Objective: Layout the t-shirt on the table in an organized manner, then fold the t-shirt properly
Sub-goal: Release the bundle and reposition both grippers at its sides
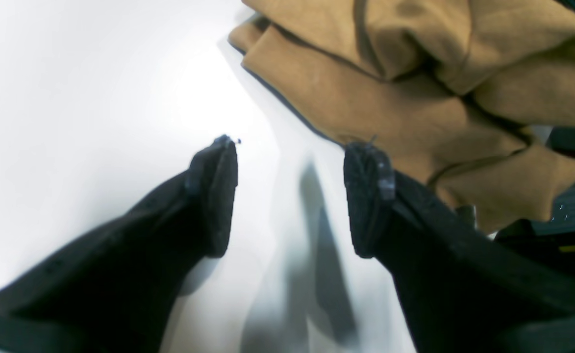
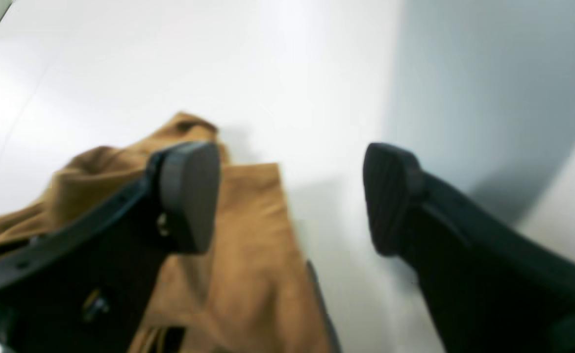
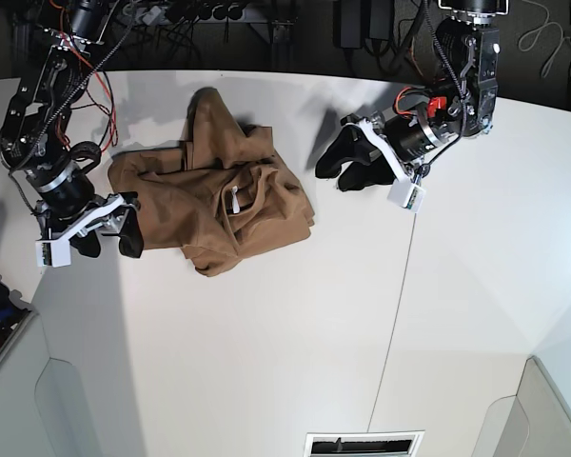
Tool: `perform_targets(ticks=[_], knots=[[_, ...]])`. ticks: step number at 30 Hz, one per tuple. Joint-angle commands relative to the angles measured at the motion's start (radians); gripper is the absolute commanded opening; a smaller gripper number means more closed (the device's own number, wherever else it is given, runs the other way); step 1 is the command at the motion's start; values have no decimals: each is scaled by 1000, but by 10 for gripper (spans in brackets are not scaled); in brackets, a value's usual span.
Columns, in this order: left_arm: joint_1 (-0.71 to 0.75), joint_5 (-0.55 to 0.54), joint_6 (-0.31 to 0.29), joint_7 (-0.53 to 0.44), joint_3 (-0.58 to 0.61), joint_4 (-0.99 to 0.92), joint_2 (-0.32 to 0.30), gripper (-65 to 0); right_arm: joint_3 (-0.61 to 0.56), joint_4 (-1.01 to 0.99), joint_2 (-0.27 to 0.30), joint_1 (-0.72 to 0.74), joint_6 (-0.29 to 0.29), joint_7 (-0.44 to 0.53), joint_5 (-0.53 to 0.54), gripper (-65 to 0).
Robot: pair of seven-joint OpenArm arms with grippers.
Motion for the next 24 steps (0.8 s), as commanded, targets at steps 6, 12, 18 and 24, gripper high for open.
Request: perform_targets(ticks=[6, 12, 18, 24], knots=[[3, 27, 16, 22, -2, 6, -13, -277, -1, -131, 13, 20, 14, 24, 91, -202], [3, 28, 16, 22, -2, 6, -13, -277, -47, -187, 13, 19, 49, 19, 156, -209], [3, 29, 16, 21, -2, 5, -13, -277, -51, -122, 12, 17, 50, -72, 253, -603], [-10, 36, 16, -2, -2, -23, -13, -276, -51, -29, 6, 8, 66, -195, 380, -650]])
